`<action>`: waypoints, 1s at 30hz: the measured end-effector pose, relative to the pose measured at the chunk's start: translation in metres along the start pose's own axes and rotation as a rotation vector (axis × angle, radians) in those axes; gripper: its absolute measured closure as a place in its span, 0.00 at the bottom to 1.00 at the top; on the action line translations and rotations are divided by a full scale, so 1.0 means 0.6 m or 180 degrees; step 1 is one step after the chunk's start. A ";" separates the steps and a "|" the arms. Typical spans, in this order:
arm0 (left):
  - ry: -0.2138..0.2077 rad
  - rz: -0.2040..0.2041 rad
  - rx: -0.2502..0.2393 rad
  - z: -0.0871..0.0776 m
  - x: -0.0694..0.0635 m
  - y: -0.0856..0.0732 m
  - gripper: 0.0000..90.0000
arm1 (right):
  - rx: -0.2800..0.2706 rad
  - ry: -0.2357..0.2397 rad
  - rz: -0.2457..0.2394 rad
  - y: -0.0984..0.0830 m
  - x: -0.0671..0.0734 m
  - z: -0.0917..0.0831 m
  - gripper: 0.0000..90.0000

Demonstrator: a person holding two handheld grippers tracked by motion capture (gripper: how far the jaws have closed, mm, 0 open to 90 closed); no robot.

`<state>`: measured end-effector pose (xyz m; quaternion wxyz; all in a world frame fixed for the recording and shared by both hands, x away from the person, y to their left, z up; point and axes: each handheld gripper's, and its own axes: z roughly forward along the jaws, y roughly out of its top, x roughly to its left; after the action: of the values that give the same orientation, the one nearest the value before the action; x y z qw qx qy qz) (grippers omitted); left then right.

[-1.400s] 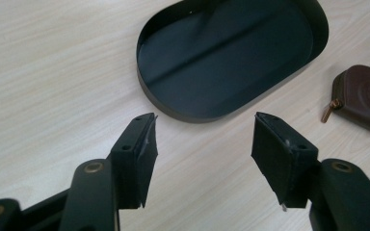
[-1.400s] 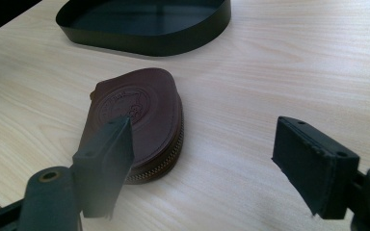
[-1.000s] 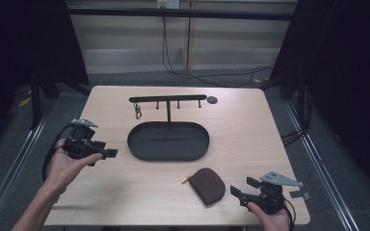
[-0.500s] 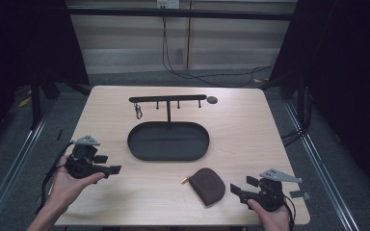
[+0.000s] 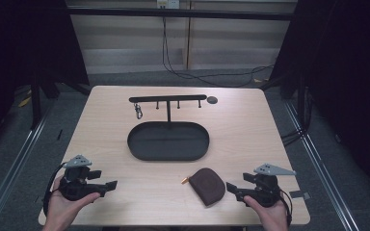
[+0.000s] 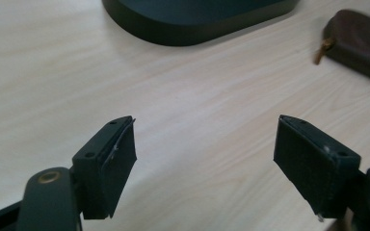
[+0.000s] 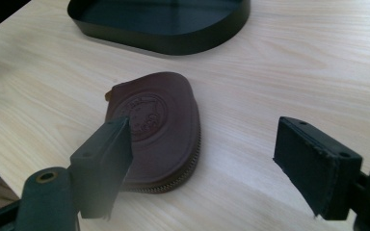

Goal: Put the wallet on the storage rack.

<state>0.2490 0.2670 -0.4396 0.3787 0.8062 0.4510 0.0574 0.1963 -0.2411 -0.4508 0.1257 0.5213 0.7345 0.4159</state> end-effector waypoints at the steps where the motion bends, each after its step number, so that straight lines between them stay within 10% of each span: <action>1: 0.0030 0.0040 0.0002 0.002 0.000 -0.004 0.24 | 0.0010 0.0015 -0.0014 0.003 0.002 0.002 0.23; 7: 0.0026 -0.0019 -0.0287 0.009 0.004 -0.038 0.23 | 0.0102 0.0028 -0.0100 0.025 0.011 0.010 0.22; 19: -0.0186 0.0237 -0.0090 0.035 -0.003 -0.042 0.19 | 0.0381 0.0078 -0.0118 0.052 -0.010 0.006 0.30; 30: -0.0238 0.0277 -0.0192 0.022 -0.011 -0.054 0.18 | 0.0835 0.0244 -0.0385 0.101 0.029 0.056 0.31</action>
<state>0.2286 0.2643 -0.4688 0.4166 0.8148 0.3992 0.0573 0.2494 -0.2030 -0.4225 0.0533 0.4718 0.8169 0.3276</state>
